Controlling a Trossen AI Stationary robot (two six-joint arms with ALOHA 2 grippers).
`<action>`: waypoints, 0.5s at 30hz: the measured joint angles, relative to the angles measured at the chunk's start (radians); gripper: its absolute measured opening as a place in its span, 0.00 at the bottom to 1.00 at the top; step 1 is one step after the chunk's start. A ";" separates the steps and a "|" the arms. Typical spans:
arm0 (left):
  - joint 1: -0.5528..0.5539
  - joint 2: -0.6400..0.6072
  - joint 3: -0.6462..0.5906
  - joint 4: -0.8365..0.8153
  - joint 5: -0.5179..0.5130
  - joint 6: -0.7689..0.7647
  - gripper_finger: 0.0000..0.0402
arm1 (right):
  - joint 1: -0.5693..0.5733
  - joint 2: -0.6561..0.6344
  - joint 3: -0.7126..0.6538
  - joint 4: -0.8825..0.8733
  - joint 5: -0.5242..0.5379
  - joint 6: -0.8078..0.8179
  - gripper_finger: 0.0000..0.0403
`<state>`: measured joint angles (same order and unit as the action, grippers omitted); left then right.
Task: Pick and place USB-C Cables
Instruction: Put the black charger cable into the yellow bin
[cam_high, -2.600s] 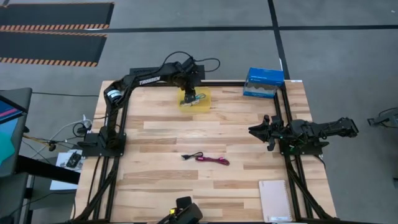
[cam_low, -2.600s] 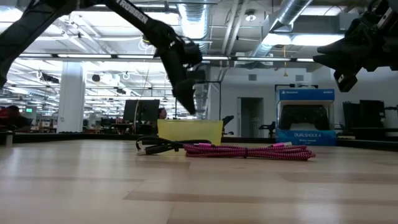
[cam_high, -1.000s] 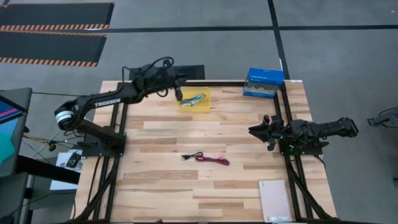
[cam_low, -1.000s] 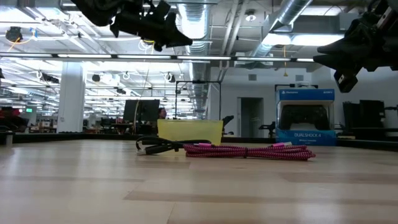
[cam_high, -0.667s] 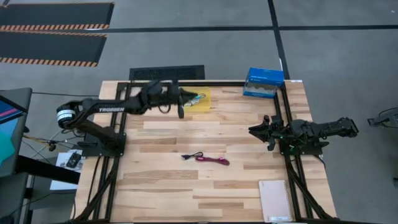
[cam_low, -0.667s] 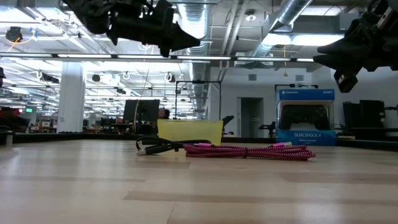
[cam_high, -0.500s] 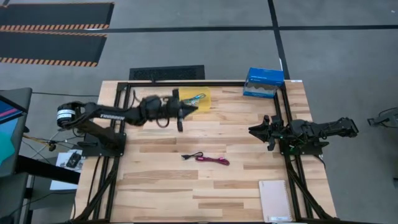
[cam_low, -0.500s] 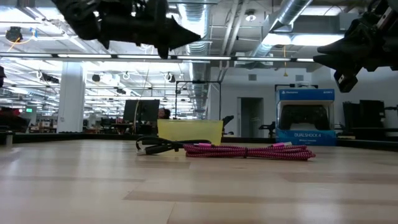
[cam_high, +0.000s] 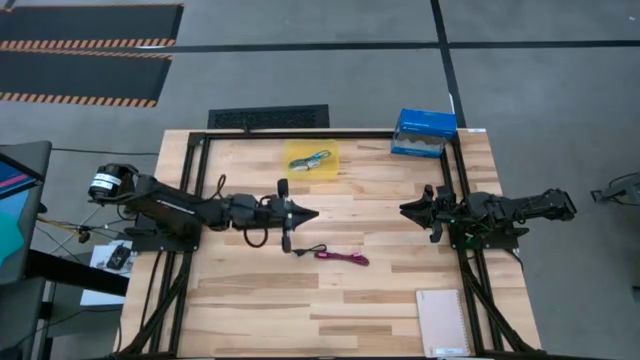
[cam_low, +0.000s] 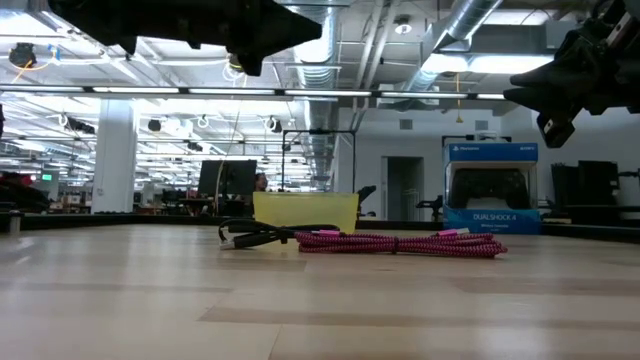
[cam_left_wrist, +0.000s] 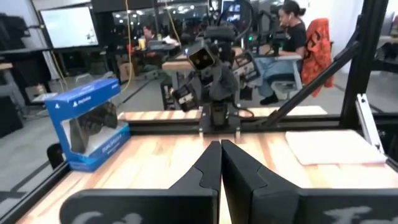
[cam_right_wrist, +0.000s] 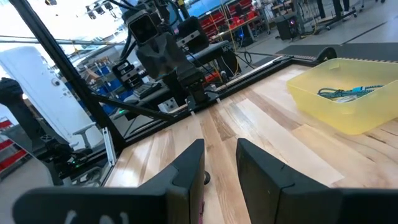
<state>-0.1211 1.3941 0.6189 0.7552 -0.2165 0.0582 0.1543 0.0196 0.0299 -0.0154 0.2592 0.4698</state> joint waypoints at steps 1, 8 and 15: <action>0.000 0.000 0.000 -0.006 -0.001 -0.004 0.00 | 0.000 0.000 0.000 0.000 0.000 0.000 0.29; 0.000 0.000 0.000 -0.097 -0.001 -0.026 0.00 | 0.000 0.000 0.000 0.000 0.000 0.000 0.29; -0.014 0.005 0.000 -0.223 -0.005 -0.069 0.00 | 0.000 0.000 0.000 0.000 0.000 0.000 0.29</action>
<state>-0.1353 1.3991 0.6193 0.5325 -0.2220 -0.0113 0.1543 0.0196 0.0299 -0.0154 0.2593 0.4698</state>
